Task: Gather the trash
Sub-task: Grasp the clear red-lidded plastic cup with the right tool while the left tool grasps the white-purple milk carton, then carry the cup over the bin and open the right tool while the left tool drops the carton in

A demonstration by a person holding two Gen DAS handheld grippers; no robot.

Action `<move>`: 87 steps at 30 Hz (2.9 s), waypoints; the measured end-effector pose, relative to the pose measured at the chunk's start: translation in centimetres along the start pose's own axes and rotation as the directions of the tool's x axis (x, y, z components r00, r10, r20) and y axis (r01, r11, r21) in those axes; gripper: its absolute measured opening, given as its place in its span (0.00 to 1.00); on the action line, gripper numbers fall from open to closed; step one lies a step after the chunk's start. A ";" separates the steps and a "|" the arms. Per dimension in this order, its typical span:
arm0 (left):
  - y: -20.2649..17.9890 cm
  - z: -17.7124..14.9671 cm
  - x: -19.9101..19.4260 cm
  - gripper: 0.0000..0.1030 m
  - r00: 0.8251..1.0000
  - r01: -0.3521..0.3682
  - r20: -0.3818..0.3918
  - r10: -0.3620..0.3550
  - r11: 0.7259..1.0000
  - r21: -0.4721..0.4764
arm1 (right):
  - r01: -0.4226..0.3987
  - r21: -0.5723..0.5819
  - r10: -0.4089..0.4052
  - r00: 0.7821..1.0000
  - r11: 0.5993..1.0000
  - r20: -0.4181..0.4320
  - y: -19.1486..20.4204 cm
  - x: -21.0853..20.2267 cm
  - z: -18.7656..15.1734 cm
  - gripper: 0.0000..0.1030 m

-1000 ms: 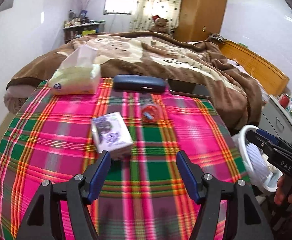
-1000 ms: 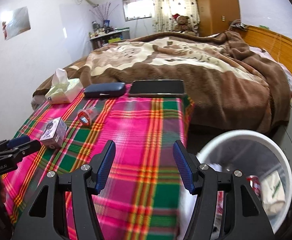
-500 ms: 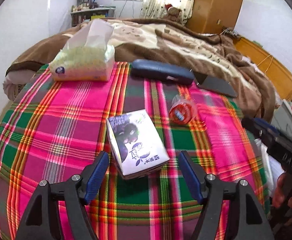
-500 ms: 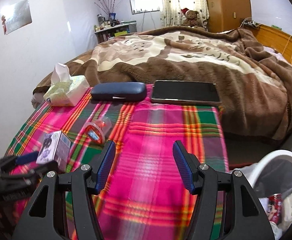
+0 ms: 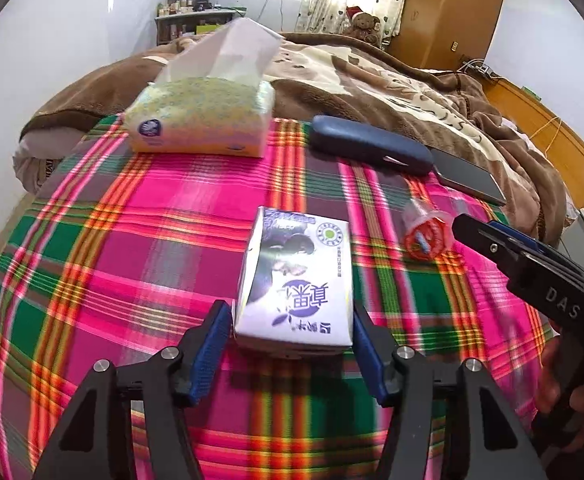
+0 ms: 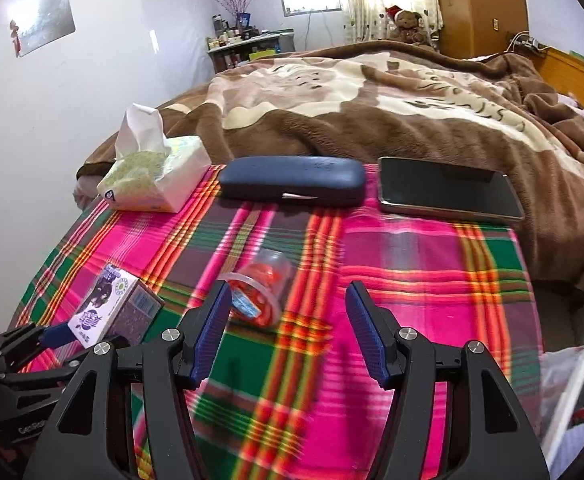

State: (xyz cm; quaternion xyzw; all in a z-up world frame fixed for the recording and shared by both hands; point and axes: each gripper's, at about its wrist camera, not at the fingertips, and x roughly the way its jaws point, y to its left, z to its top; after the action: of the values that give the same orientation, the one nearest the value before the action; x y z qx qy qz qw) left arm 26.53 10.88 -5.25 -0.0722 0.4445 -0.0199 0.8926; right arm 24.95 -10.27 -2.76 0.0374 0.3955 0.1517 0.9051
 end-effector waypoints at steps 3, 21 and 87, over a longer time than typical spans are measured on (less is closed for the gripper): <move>1.2 0.2 -0.1 0.58 1.000 -0.002 0.003 0.002 1.000 -0.023 | 0.000 0.006 0.000 1.000 1.000 -0.012 0.6 0.9 0.1 0.59; 2.5 1.8 0.9 0.65 1.000 0.006 0.002 -0.006 1.000 0.013 | 0.015 0.034 -0.013 0.998 0.999 -0.064 1.4 3.0 0.6 0.56; -20.6 -6.0 -12.9 0.60 0.955 0.223 0.117 -0.273 0.920 0.322 | 0.112 0.252 -0.164 0.967 0.961 0.196 -13.3 -18.4 -8.0 0.37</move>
State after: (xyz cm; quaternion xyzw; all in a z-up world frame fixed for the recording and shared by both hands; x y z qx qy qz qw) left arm 14.55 -8.83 4.35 0.0092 0.3504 -0.1956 0.9159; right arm 10.59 -28.95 2.21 0.1342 0.3121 0.0344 0.9399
